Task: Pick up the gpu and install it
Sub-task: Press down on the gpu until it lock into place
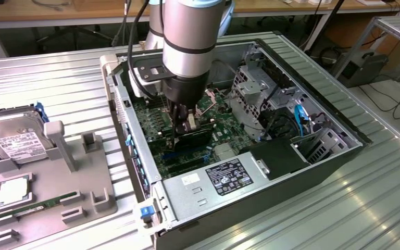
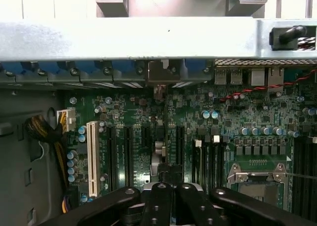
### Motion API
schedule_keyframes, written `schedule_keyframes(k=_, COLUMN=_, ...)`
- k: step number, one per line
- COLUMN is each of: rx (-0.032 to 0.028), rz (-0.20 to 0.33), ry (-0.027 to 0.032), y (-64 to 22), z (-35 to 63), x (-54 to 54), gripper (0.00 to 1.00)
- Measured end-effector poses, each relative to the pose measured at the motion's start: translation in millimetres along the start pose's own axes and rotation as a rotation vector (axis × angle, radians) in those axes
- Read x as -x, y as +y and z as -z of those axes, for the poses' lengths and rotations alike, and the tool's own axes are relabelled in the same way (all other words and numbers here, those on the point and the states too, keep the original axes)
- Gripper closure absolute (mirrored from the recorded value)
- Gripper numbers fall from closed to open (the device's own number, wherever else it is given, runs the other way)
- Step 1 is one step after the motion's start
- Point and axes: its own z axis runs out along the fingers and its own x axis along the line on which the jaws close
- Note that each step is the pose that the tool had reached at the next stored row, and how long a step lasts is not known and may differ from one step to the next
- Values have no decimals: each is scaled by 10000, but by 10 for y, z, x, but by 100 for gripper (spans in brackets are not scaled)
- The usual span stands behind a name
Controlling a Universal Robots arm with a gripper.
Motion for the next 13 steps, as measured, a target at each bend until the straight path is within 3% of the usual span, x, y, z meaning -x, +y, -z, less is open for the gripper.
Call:
schedule_keyframes(k=8, rx=0, rz=0, ry=0, y=1, z=6, x=-4, gripper=89)
schedule_keyframes(k=9, rx=4, rz=-1, ry=-3, y=1, z=75, x=-4, gripper=89)
schedule_keyframes(k=10, rx=4, rz=0, ry=-19, y=0, z=239, x=-4, gripper=89)
schedule_keyframes(k=13, rx=3, rz=0, ry=-27, y=-1, z=262, x=-3, gripper=89)
